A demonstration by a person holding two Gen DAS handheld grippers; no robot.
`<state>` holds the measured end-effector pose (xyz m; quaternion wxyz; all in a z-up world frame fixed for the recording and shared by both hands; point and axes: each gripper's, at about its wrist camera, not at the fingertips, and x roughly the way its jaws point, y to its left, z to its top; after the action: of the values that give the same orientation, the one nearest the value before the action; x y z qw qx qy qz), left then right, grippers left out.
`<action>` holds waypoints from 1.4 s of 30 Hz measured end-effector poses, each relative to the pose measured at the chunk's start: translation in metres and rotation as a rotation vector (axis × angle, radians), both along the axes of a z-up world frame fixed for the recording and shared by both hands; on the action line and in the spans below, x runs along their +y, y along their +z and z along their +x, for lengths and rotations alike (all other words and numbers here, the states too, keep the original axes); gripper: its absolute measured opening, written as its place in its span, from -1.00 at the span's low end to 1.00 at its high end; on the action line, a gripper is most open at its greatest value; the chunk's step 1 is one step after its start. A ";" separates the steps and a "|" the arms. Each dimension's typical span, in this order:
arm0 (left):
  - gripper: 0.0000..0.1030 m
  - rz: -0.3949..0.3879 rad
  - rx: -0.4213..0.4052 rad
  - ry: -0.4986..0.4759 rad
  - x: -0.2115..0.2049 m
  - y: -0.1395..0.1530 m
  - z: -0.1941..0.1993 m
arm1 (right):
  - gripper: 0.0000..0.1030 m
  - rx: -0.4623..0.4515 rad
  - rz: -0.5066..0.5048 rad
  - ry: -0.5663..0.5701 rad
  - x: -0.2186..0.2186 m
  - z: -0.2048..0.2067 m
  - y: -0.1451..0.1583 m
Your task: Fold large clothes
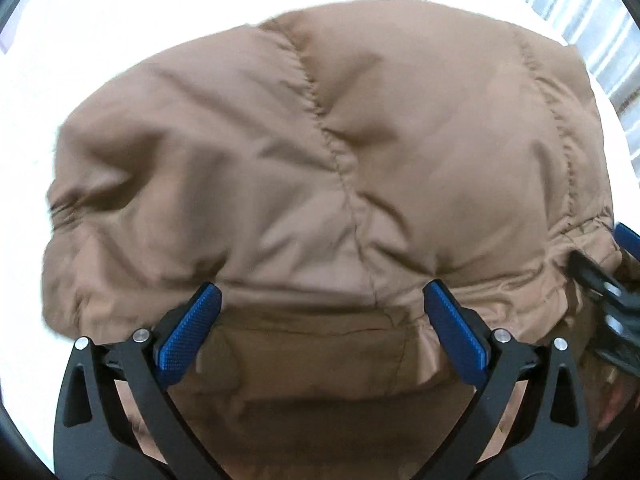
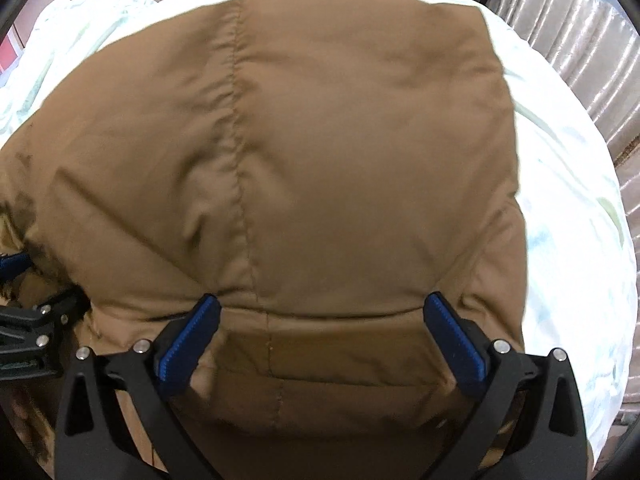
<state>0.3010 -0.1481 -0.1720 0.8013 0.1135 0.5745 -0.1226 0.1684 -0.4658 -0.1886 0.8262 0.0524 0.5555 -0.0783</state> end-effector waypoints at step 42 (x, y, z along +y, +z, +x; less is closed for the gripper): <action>0.94 -0.179 -0.278 0.022 0.202 0.092 -0.288 | 0.97 -0.440 -0.342 0.102 -0.057 -0.396 0.187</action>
<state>0.0133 0.0541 -0.0795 0.8813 0.0511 0.4460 -0.1476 -0.2275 -0.5233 -0.0019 0.9266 -0.1002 0.3435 -0.1161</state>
